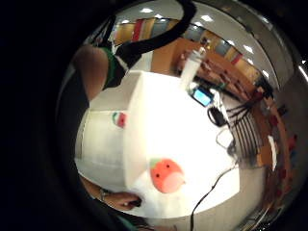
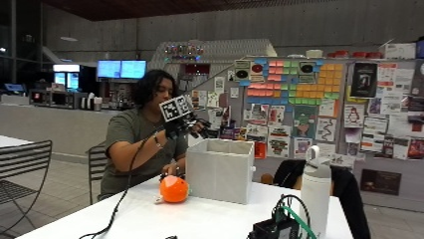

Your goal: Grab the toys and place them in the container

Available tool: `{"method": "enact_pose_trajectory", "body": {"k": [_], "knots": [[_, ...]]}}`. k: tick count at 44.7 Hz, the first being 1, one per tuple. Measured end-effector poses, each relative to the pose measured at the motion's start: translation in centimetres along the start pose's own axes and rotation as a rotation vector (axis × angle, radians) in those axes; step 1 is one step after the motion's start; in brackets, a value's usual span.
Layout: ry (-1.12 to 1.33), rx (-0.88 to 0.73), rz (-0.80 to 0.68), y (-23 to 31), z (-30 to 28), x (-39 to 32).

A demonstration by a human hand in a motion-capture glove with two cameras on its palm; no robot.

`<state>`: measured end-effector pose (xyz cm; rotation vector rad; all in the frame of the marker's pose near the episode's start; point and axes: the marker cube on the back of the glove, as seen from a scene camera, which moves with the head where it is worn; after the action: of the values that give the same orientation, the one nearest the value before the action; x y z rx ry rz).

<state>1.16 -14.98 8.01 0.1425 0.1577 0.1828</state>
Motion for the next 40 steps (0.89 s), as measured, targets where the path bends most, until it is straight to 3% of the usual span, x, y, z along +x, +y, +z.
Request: {"method": "enact_pose_trajectory", "body": {"k": [12, 22, 34, 40], "knots": [[-0.100, -0.251, 0.245, 9.3, 7.1, 9.0], [-0.014, -0.433, 0.279, 12.4, 15.1, 11.7], [0.036, -0.353, 0.263, 12.2, 18.3, 11.7], [0.008, -0.194, 0.270, 13.0, 18.4, 11.3]]}}
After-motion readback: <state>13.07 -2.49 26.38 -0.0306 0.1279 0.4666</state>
